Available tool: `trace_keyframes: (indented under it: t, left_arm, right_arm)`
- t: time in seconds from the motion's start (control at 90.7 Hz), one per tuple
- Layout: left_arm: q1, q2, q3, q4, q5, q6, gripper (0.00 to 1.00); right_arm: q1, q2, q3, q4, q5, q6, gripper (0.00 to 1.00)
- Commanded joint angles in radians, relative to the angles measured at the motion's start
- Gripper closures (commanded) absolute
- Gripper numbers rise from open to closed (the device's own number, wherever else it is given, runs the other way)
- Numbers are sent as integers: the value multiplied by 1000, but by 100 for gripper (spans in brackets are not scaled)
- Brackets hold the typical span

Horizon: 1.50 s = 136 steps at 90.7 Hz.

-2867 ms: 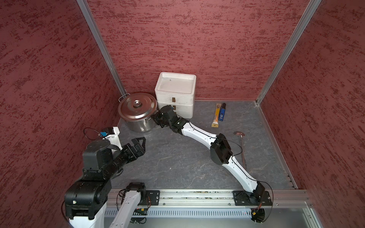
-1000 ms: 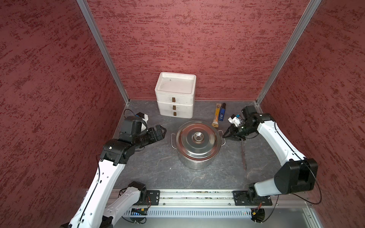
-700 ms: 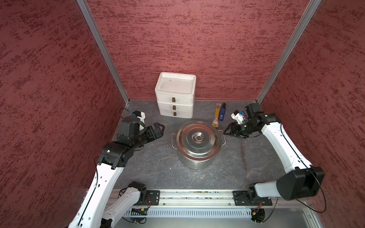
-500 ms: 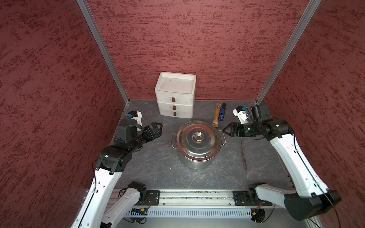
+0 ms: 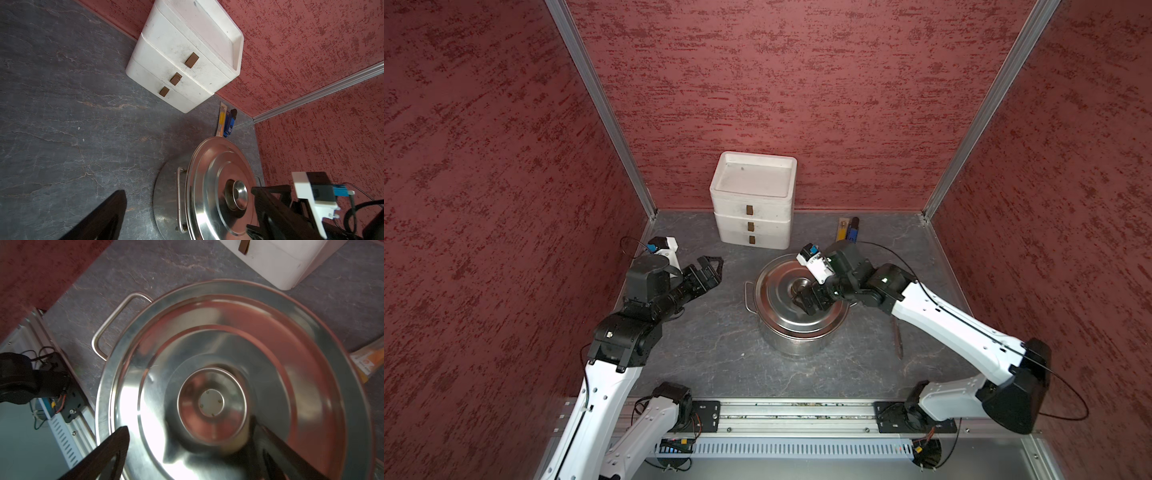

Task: Stir the soup with a spoon
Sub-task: Move the pan to the center of the board.

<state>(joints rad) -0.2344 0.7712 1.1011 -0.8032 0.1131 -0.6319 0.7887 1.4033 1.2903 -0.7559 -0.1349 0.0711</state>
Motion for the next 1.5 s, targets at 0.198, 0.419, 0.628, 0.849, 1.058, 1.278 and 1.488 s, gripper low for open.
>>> trace_keyframes:
  t: [0.198,0.419,0.628,0.849,1.058,1.278,1.488]
  left_arm:
    - [6,-48,9,-35,-29,0,0]
    - [7,-49,13,-30,-44,14,0]
    - [9,-26,26,-21,-38,21,0]
    - [9,-15,33,-21,-43,24,0]
    - [9,-11,31,-24,-53,10,0]
    - [8,-10,39,-34,-91,12,0]
    - [9,-8,37,-32,-123,-2,0]
  right_arm:
    - [23,29,41,67,105,-14,2]
    - [33,82,40,78,139,-34,10]
    - [43,112,50,36,211,-55,21]
    - [50,95,19,6,245,-74,34]
    - [50,75,-12,-2,264,-102,30]
    - [52,24,-48,10,289,-111,27]
    - [52,36,-75,46,243,-135,30]
